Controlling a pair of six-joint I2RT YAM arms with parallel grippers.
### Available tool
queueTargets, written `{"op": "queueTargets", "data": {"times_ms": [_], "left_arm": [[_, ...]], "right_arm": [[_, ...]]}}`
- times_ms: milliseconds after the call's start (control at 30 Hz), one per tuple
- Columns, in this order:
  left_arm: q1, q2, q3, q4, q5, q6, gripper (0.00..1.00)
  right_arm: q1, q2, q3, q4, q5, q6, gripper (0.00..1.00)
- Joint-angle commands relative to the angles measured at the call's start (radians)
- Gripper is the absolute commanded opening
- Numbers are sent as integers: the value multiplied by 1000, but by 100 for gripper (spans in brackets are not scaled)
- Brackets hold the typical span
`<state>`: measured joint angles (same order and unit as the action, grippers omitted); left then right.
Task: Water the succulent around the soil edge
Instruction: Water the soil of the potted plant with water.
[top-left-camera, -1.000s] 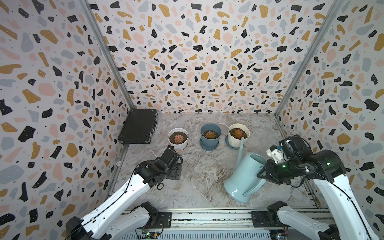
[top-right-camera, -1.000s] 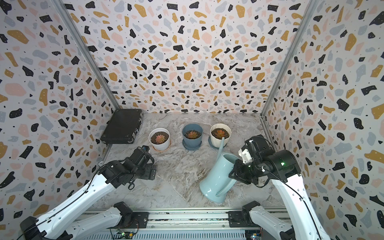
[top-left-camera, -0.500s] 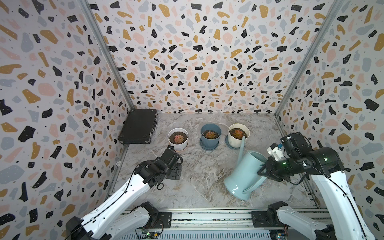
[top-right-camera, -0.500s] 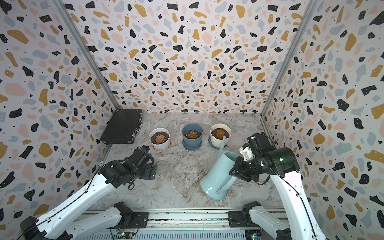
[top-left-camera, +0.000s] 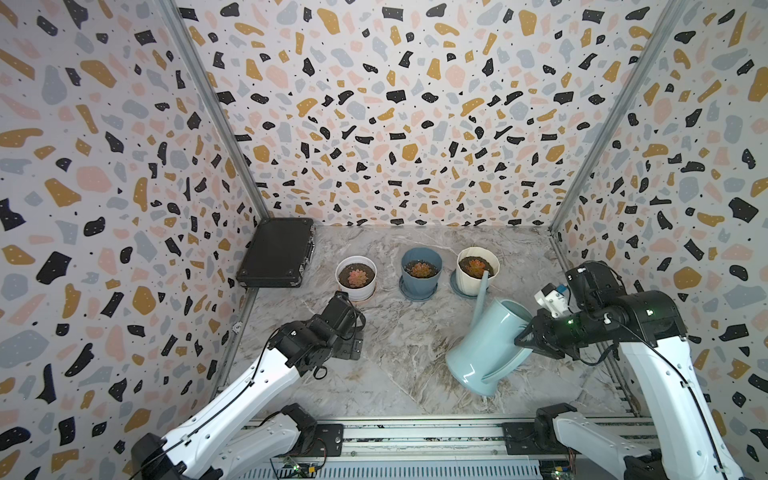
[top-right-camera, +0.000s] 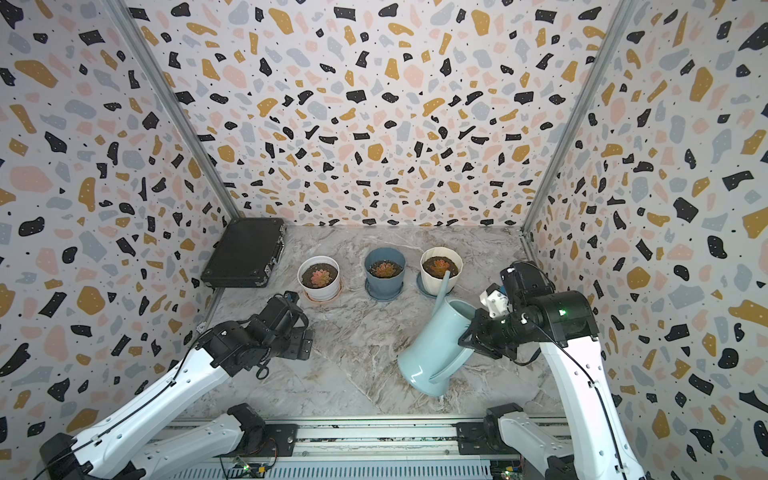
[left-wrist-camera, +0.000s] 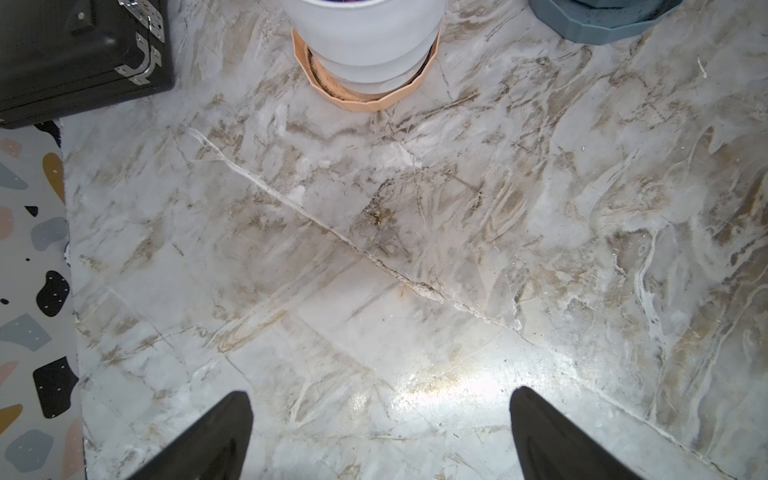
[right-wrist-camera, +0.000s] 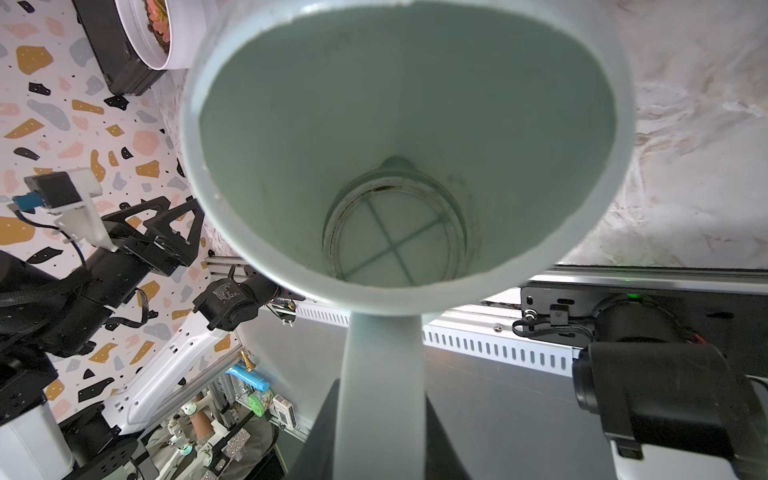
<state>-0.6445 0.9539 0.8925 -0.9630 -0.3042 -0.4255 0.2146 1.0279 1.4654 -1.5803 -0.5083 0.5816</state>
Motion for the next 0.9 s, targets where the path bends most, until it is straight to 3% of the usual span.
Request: {"op": "queueTargets", "data": {"times_ms": [0, 867], "left_arm": [[-6, -7, 1, 17, -9, 20, 99], [-21, 6, 2, 23, -21, 41, 99]], "right_arm": [[-22, -5, 32, -228, -42, -36, 0], [-133, 16, 7, -230, -169, -88, 0]]}}
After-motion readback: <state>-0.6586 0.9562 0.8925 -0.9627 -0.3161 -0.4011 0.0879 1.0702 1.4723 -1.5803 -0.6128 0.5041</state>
